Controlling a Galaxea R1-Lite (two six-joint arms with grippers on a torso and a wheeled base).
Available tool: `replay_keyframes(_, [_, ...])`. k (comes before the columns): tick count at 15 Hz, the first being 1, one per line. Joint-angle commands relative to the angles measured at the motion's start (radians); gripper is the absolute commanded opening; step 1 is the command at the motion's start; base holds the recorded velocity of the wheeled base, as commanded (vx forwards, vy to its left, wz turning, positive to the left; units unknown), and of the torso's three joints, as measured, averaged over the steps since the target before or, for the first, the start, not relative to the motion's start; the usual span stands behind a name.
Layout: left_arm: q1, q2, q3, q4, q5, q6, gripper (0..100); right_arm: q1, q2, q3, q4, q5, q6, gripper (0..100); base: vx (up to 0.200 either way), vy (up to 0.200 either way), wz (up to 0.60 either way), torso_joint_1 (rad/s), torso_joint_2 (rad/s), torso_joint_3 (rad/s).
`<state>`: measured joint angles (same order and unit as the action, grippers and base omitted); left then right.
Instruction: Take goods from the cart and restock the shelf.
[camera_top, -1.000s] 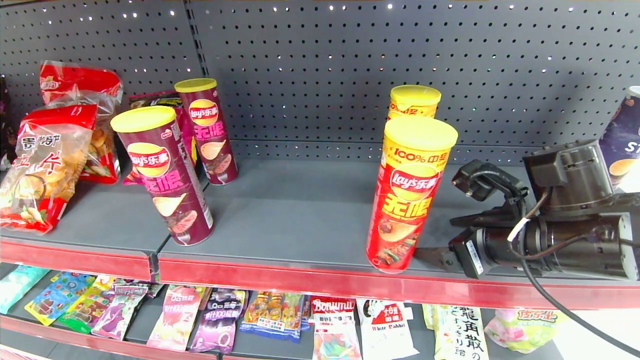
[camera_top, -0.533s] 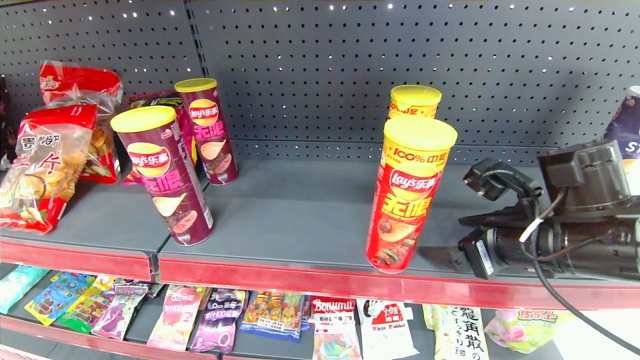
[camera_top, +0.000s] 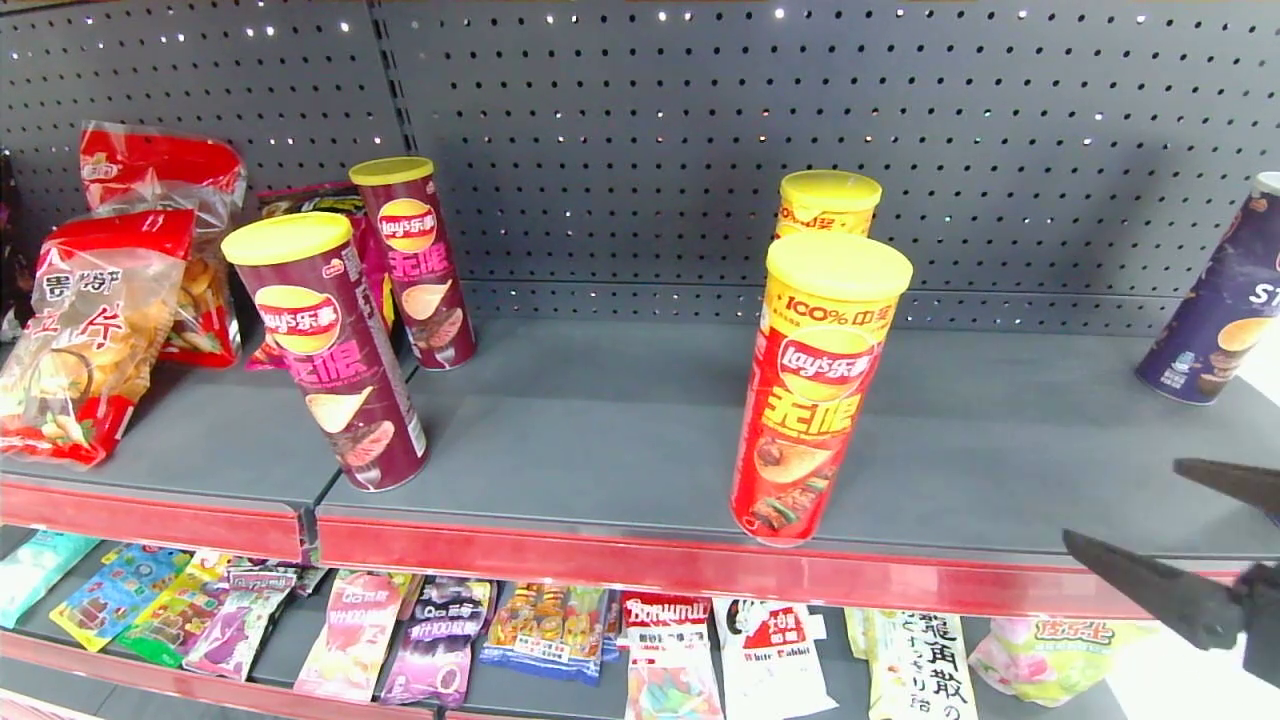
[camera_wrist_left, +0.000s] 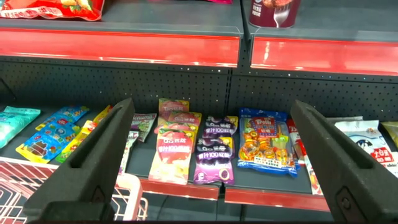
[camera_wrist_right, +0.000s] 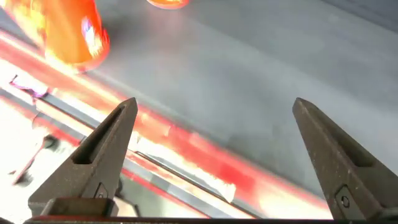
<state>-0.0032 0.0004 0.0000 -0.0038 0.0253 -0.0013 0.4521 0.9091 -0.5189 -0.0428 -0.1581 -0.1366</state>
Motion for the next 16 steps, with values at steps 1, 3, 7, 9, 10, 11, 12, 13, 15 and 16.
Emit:
replay_keyframes(1, [0.000, 0.000, 0.000, -0.001, 0.001, 0.000, 100, -0.078, -0.283, 0.157, 0.030, -0.021, -0.006, 100, 0.000, 0.000, 0.00, 0.000, 0.00, 0.000])
replay_keyframes(3, [0.000, 0.000, 0.000, -0.001, 0.001, 0.000, 100, -0.337, -0.457, 0.269, 0.049, 0.218, -0.024, 100, 0.000, 0.000, 0.00, 0.000, 0.00, 0.000])
replay_keyframes(7, [0.000, 0.000, 0.000, -0.001, 0.001, 0.000, 100, -0.520, -0.799, 0.461, 0.064, 0.384, -0.023, 100, 0.000, 0.000, 0.00, 0.000, 0.00, 0.000])
replay_keyframes(9, [0.000, 0.000, 0.000, -0.001, 0.001, 0.000, 100, -0.518, -0.816, 0.519, -0.022, 0.292, 0.011, 100, 0.000, 0.000, 0.00, 0.000, 0.00, 0.000])
replay_keyframes(10, [0.000, 0.000, 0.000, -0.001, 0.001, 0.000, 100, -0.520, -0.814, 0.519, -0.011, 0.233, 0.060, 100, 0.000, 0.000, 0.00, 0.000, 0.00, 0.000])
replay_keyframes(11, [0.000, 0.000, 0.000, -0.001, 0.001, 0.000, 100, -0.520, -0.814, 0.519, 0.009, 0.223, 0.080, 100, 0.000, 0.000, 0.00, 0.000, 0.00, 0.000])
replay_keyframes(12, [0.000, 0.000, 0.000, -0.001, 0.001, 0.000, 100, -0.520, -0.814, 0.519, 0.012, 0.212, 0.089, 100, 0.000, 0.000, 0.00, 0.000, 0.00, 0.000])
replay_keyframes(13, [0.000, 0.000, 0.000, -0.001, 0.001, 0.000, 100, -0.520, -0.814, 0.519, 0.015, 0.196, 0.103, 100, 0.000, 0.000, 0.00, 0.000, 0.00, 0.000])
replay_keyframes(15, [0.000, 0.000, 0.000, -0.001, 0.001, 0.000, 100, -0.518, -0.814, 0.519, 0.029, 0.195, 0.095, 100, 0.000, 0.000, 0.00, 0.000, 0.00, 0.000])
replay_keyframes(16, [0.000, 0.000, 0.000, -0.001, 0.001, 0.000, 100, -0.484, -0.817, 0.516, 0.044, 0.196, 0.097, 100, 0.000, 0.000, 0.00, 0.000, 0.00, 0.000])
